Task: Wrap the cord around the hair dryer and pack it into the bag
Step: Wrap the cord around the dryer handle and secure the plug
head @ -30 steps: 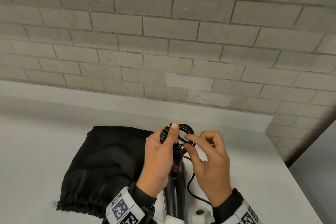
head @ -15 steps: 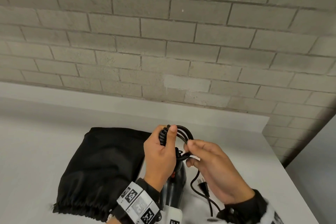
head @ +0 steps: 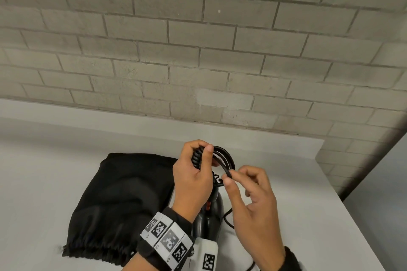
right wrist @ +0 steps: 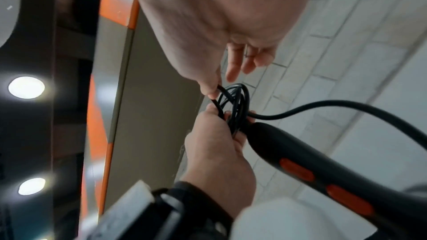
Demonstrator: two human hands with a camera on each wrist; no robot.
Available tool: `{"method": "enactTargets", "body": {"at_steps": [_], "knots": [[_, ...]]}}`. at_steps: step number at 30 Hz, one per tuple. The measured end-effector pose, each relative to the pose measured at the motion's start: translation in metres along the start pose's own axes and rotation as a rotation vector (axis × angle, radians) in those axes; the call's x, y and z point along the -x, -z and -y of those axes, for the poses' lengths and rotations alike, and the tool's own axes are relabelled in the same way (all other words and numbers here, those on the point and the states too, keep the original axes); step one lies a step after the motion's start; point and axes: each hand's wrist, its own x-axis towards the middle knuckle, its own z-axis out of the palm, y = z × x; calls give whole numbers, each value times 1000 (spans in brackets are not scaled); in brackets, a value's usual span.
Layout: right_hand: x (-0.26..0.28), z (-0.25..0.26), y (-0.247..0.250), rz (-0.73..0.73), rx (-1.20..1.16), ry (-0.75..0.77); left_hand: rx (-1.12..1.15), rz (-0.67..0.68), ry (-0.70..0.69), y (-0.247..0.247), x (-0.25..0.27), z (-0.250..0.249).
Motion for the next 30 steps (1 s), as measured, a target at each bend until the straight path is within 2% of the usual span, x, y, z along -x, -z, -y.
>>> {"method": "enactTargets", "body": {"at_steps": [3, 6, 9, 10, 11, 15, 18, 21, 24, 27, 29, 30], "knots": [[0, 6, 6, 48, -58, -46, -32, 18, -33, 3, -3, 6], [-8, 21, 19, 166, -193, -187, -43, 39, -60, 4, -2, 7], [-15, 34, 32, 279, -611, -448, -60, 58, -91, 2, 1, 4], [-15, 35, 35, 277, -740, -485, -51, 50, -80, 2, 1, 5], [-14, 32, 36, 274, -809, -454, -45, 43, -70, 3, -1, 6], [1, 8, 28, 287, -714, -114, -101, 48, -91, 7, -5, 10], [18, -7, 20, 370, -667, -51, -135, 37, -127, 10, -8, 10], [29, -10, 21, 358, -613, -111, -144, 34, -146, 12, -9, 11], [36, -5, 35, 334, -698, -338, -132, 39, -141, 14, -9, 11], [40, -6, 44, 529, -881, -488, -141, 0, -113, 16, -13, 13], [41, -5, 47, 596, -686, -469, -140, 20, -121, 17, -14, 13], [44, -13, 46, 541, -579, -427, -141, 30, -122, 17, -14, 13]]}}
